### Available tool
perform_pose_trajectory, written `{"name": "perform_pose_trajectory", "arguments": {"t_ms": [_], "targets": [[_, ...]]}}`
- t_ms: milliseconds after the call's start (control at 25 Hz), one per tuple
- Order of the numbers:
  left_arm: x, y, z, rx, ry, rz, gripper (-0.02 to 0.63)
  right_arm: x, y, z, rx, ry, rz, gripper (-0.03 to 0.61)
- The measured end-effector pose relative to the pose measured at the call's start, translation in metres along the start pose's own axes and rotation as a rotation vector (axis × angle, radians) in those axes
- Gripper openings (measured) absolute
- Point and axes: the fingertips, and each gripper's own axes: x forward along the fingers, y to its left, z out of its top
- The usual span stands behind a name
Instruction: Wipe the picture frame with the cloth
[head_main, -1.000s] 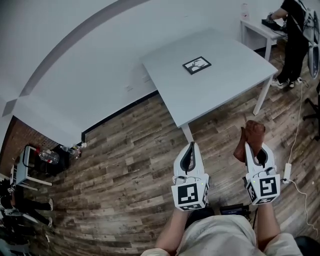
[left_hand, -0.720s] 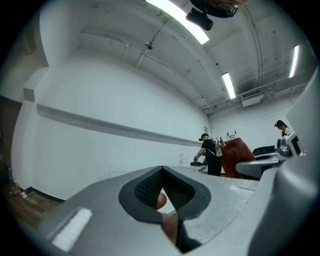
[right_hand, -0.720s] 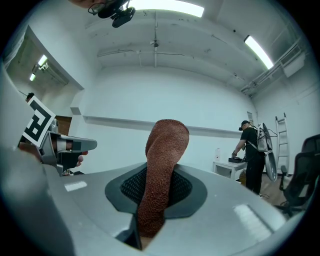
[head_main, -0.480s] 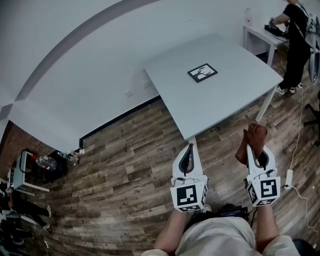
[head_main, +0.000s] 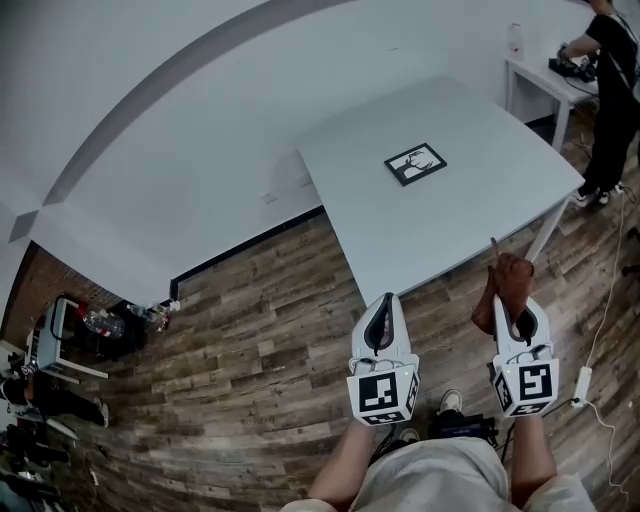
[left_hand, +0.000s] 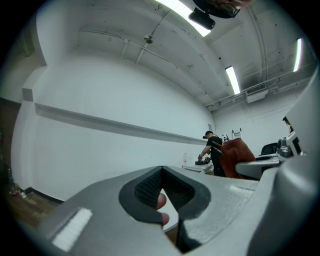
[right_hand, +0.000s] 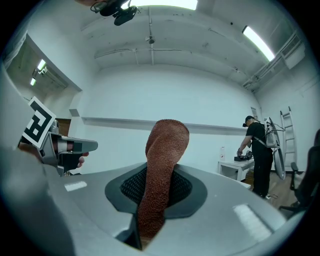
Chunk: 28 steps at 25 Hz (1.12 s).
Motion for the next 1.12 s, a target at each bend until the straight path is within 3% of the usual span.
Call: {"name": "perform_pose_trajectory", "arguments": {"t_ms": [480,840,1120], "targets": [[0.081,-0.035,0.006,0.003,-0.007,0.084,0.0,0.062,-0.075,-0.002,0.03,-0.011,0.087,0.097],[0.116,-0.02,0.004,0.004,-0.017,0.107,0.0,0.102,-0.082,-0.008,0.019,-0.006,0.107,0.097],[0.177,-0.004,-0.012,-0.002,-0.013,0.08,0.0,0.156,-0.093,-0.021,-0.007,0.026,0.09,0.097]]}}
